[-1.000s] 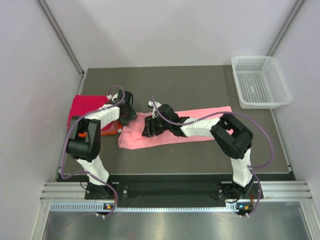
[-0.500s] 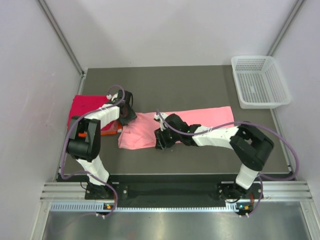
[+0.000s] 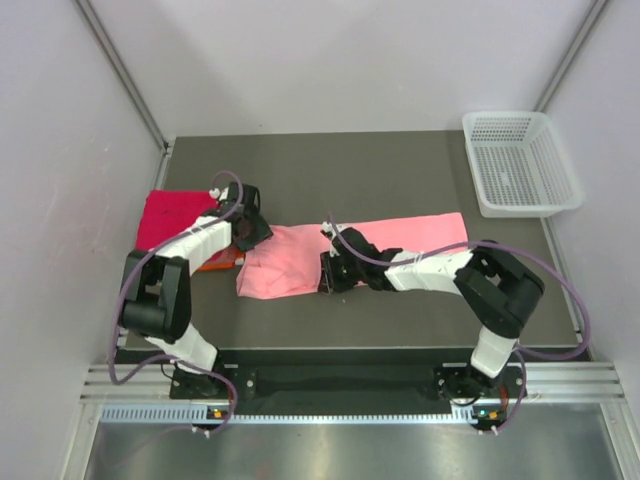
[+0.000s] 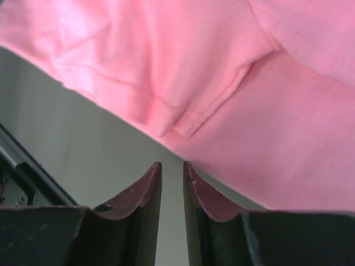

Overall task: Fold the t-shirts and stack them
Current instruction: Fold the tshirt

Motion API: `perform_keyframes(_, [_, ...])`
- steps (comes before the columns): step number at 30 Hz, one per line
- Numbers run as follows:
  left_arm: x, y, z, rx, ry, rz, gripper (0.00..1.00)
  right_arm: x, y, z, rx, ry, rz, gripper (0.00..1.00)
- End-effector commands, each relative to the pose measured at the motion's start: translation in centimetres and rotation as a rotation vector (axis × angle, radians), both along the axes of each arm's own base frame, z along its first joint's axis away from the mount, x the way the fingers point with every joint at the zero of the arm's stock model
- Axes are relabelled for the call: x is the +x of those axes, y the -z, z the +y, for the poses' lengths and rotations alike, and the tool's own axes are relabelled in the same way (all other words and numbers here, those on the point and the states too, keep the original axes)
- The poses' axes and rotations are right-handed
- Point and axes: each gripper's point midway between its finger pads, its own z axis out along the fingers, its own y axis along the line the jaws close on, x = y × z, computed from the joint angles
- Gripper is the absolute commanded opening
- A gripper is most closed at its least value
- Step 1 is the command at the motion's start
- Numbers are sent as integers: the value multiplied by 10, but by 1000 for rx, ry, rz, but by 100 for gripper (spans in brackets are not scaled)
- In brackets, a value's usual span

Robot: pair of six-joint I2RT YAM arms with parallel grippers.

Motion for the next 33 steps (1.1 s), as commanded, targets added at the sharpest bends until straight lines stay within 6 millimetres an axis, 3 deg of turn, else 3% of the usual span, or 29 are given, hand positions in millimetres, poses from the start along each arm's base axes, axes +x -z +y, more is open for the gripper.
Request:
perform_keyframes(1, [1,-44,-8,-62,50,-147,57,20,-9,17,80,97,27,22])
perform_keyframes(6, [-21,-57,-12,-99,56,-149,56,24,1,15,73,146,43,18])
perform_keyframes(11, [-62,-30,-40,-197,107,-76,54,28,-3,10,94,183,32,22])
perform_keyframes(14, [-77,-16,-56,-268,129,-63,53,30,-7,8,109,196,26,23])
perform_keyframes(17, [-86,-3,-68,-319,154,-26,43,33,-8,8,117,208,22,25])
perform_keyframes(20, [-87,7,-69,-315,156,-3,37,35,-11,7,125,211,20,25])
perform_keyframes(33, [-97,22,-44,-182,111,45,36,39,-30,6,167,196,-22,30])
